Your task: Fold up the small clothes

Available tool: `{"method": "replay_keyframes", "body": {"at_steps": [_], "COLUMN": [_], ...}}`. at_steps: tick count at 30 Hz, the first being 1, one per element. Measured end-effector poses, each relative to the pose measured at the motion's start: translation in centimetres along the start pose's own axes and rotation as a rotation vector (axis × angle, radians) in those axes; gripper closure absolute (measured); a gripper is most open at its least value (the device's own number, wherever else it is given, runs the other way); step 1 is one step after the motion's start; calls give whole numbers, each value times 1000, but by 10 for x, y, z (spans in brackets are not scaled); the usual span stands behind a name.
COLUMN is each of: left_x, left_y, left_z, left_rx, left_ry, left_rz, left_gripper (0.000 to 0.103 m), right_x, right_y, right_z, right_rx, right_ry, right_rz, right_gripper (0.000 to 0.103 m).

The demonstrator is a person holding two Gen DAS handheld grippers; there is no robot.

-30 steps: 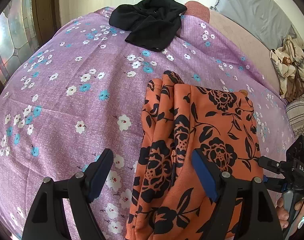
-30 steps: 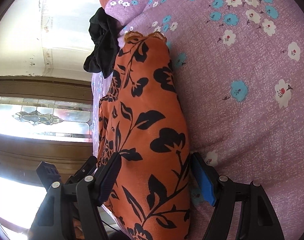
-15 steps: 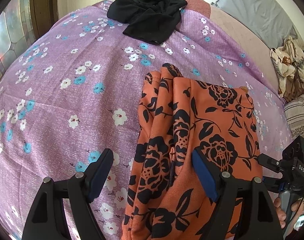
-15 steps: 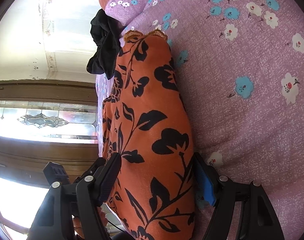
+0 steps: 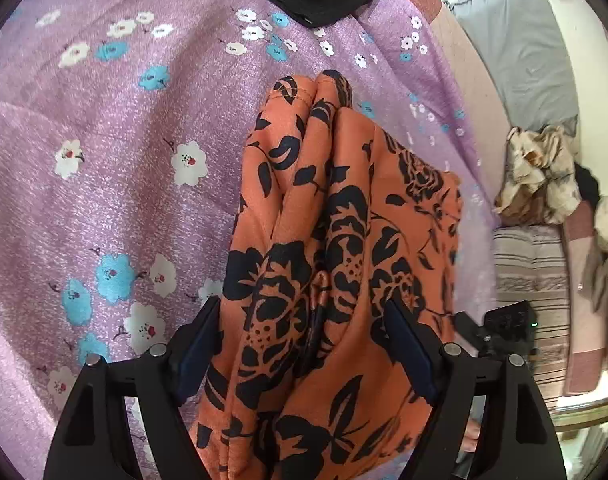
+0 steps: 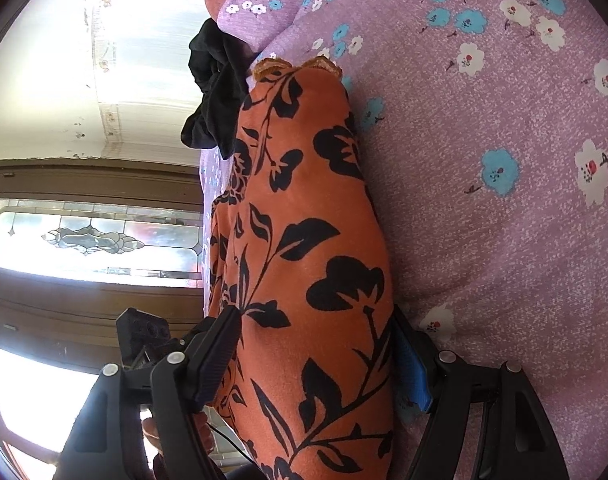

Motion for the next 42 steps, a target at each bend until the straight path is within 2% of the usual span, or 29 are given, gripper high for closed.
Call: {"method": "replay_keyframes", "body": {"at_steps": [5,9,11,17,20,24,27,29,31,32,34,36,37,38,39,42], "left_x": [0,2,3,-1,-5,0,-6,-7,-6,-7,-9,-11,-11,-11,-11,-14], "left_y": [-3,-8,-15,-14,-5,-10,-8,-1,1,1,-1,-3,-2,-2,-3,4], "left_z": [-1,-9,-20,-16,-11,-19,-13,-15,-20,-21,-16,-12,-11,-11,-11,-5], "left_rx": [-40,-4,50,101,71,56,89,128,140,168,226,228,229,231,234,213], "left_ry": [-17,3,33,-9,-39,7,-32,0,32,47,40,36,37,38,38,31], "left_rz": [-24,-23,-24,42,52,22,71,106,118,133,156,141,140,140,139,130], "left_gripper": [22,23,22,18,17,17,18,18,18,18,18,17,17,17,17,17], "right_x": [-5,-13,-14,-11,-11,-4,9,16,16,15,12,10,11,12,13,22], "right_y": [-8,-18,-19,-15,-15,-15,-26,-46,-69,-81,-93,-84,-68,-55,-46,-55], "right_z": [1,6,7,8,7,1,-19,-41,-55,-60,-52,-30,-12,-2,4,-4], "right_rx": [-18,-68,-84,-70,-70,-82,-142,-173,-138,-128,-143,-175,-239,-278,-283,-241], "right_ry": [9,8,9,-1,-3,-28,55,174,254,289,282,210,154,117,113,132], "right_rz": [-56,-135,-153,-122,-120,-60,-116,-242,-355,-415,-489,-471,-431,-398,-371,-351], "right_gripper": [27,28,28,28,28,27,27,27,34,48,67,67,68,73,74,73]}}
Point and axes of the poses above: each gripper's, at about its wrist camera, not at the fingertips, and z roughly the way its jaws point, y to its right, x to its top, the point moved 5 cm from there along z, roughly the way its jaws point, and after that the axes turned 2 degrees about x, right-handed, at the moved point
